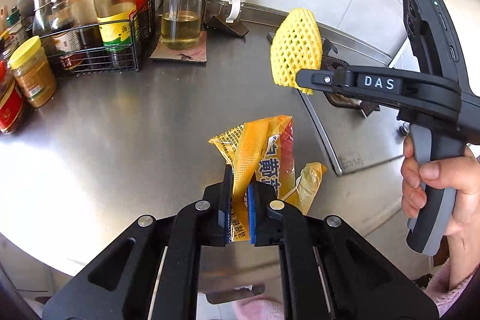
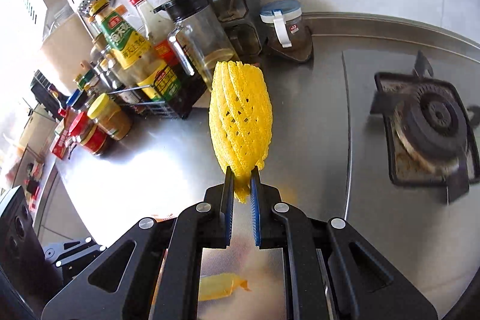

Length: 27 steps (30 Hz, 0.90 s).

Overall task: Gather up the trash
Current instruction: 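Carry packet and foam net down over the bin and open both grippers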

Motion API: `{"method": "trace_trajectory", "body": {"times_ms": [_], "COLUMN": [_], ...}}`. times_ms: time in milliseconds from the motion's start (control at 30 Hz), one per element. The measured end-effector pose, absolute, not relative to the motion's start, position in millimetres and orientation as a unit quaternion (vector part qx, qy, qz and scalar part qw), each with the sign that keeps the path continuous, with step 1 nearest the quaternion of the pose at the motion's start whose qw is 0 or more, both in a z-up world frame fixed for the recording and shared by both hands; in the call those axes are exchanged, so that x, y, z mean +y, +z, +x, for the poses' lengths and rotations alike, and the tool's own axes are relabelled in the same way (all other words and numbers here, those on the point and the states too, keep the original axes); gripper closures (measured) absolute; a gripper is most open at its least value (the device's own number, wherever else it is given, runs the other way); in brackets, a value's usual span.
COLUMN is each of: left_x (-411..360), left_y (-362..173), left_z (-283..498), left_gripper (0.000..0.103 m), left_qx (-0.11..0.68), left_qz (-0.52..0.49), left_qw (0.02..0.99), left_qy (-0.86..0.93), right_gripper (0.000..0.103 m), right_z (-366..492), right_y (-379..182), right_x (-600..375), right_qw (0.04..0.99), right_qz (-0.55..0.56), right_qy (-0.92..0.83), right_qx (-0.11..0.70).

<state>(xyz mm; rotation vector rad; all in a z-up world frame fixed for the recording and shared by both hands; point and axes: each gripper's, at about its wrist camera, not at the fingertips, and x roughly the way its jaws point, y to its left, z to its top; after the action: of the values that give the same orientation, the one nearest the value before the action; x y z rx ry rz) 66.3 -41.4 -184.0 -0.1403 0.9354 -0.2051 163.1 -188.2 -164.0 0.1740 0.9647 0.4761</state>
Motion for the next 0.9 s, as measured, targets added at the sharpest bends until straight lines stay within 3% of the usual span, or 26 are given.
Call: {"method": "trace_trajectory", "body": {"times_ms": [500,667,900], "left_x": [-16,-11,-16], "left_y": [-204,-246,-343], "left_z": [-88,-102,-88], "left_gripper": [0.096,0.096,0.096], "left_qx": [0.478,0.515,0.578], "left_qz": [-0.048,-0.062,-0.087], "left_qw": [0.870,0.848,0.806], "left_qy": [-0.114,-0.107,-0.094], "right_gripper": [0.091,0.091,0.091], "right_z": [-53,-83,-84], "right_y": [-197,-252,-362], "right_x": [-201,-204,-207], "right_qw": [0.830,0.795,0.740], "right_qz": [0.100,0.103,0.114], "right_qy": [0.198,0.188,0.158], "right_qx": [0.511,0.568,0.644]}}
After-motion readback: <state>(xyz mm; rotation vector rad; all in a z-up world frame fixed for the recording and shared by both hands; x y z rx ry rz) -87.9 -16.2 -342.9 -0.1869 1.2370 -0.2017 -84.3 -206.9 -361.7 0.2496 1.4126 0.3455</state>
